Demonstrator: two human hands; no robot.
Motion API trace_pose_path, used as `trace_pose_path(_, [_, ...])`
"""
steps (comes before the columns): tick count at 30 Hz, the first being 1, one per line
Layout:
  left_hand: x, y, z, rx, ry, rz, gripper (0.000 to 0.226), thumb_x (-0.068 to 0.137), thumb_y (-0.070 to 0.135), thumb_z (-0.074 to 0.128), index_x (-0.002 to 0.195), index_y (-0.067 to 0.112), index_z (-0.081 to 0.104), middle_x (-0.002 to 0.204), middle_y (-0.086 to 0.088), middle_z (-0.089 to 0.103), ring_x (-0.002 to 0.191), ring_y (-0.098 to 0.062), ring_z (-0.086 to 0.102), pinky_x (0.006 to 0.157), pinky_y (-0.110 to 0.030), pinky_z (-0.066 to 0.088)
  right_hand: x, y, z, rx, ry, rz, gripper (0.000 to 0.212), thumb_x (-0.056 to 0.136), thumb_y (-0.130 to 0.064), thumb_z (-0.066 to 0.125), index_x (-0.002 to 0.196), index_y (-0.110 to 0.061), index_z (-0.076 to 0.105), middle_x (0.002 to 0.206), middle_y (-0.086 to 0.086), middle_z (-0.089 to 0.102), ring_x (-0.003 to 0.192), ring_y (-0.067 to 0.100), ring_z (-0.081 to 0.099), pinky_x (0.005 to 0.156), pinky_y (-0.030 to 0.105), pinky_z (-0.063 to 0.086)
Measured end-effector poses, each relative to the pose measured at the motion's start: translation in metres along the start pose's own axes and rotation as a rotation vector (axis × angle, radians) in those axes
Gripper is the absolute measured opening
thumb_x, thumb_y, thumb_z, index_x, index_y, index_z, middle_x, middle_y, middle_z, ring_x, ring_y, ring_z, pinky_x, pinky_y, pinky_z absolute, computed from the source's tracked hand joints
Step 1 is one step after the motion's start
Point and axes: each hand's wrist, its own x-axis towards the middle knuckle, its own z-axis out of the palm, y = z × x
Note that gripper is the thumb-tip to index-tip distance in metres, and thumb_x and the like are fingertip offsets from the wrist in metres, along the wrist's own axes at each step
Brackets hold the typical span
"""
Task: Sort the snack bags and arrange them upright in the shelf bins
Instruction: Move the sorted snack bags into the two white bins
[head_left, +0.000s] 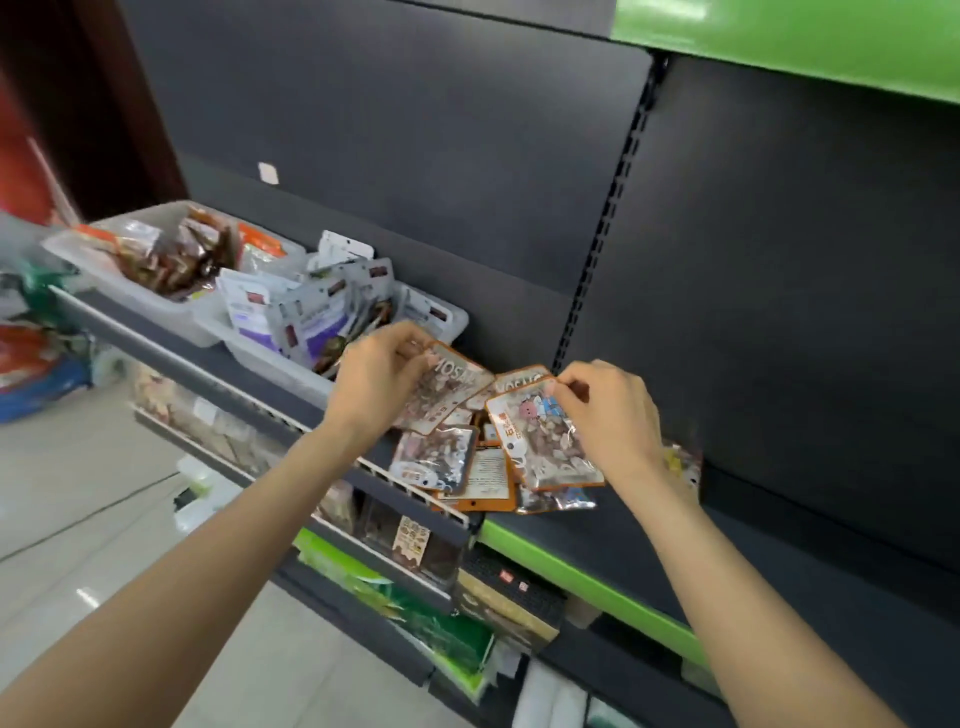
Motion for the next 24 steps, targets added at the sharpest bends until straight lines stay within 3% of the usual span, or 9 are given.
trace_pose_path(3, [0.009,-0.045,-0.058,-0.039,0.018,-0.010,0.004,0.090,0.015,0.063,0.089,0.017,0.061,0.067,0.011,0.058,0.062,0.000,0.054,0.055,-0.008,0.041,0.010,-0.067,0.033,0.041,0.027,-0.031,0.017,0.091,-0.033,0.060,0.086,-0.020,0.069,0.084,-0.002,0.061,0.077,0.020,0.059,0.064,0.036,0.049])
trace_pose_path(7, [0.023,-0.104,-0.132,-0.074,0.032,-0.009,0.006,0.090,0.016,0.063,0.088,0.020,0.060,0.069,0.007,0.059,0.064,-0.006,0.056,0.052,-0.007,0.039,0.026,-0.152,0.073,0.131,0.075,-0.016,0.016,0.091,-0.030,0.061,0.087,-0.019,0.072,0.082,-0.002,0.065,0.076,0.018,0.061,0.064,0.033,0.049])
trace_pose_path(15, [0.059,-0.195,-0.239,-0.042,0.124,-0.033,0.013,0.090,0.014,0.063,0.085,0.024,0.056,0.067,0.014,0.056,0.062,-0.002,0.054,0.056,-0.020,0.043,0.072,-0.291,0.143,0.162,0.061,-0.069,0.016,0.091,-0.023,0.062,0.083,-0.012,0.070,0.079,-0.001,0.066,0.073,0.015,0.059,0.064,0.028,0.042])
trace_pose_path(18, [0.086,-0.229,-0.262,-0.026,0.170,-0.068,0.013,0.090,0.013,0.062,0.086,0.024,0.057,0.069,0.014,0.056,0.065,-0.007,0.055,0.062,-0.028,0.046,0.100,-0.328,0.168,0.174,0.081,-0.079,0.020,0.090,-0.024,0.061,0.077,-0.010,0.067,0.074,0.001,0.066,0.070,0.019,0.059,0.063,0.032,0.045])
trace_pose_path(22, [0.134,-0.277,-0.281,0.001,0.183,-0.122,0.014,0.089,0.011,0.061,0.086,0.024,0.058,0.071,0.012,0.057,0.073,-0.016,0.058,0.069,-0.031,0.047,0.149,-0.364,0.206,0.271,0.111,-0.040,0.023,0.091,-0.026,0.060,0.069,-0.017,0.060,0.067,-0.005,0.060,0.066,0.016,0.056,0.060,0.027,0.032])
trace_pose_path(24, [0.164,-0.300,-0.287,0.025,0.167,-0.134,0.012,0.089,0.012,0.061,0.086,0.023,0.057,0.071,0.011,0.056,0.073,-0.018,0.058,0.070,-0.033,0.047,0.178,-0.379,0.227,0.309,0.119,-0.016,0.022,0.091,-0.025,0.060,0.072,-0.015,0.062,0.069,-0.003,0.061,0.068,0.017,0.056,0.061,0.027,0.036])
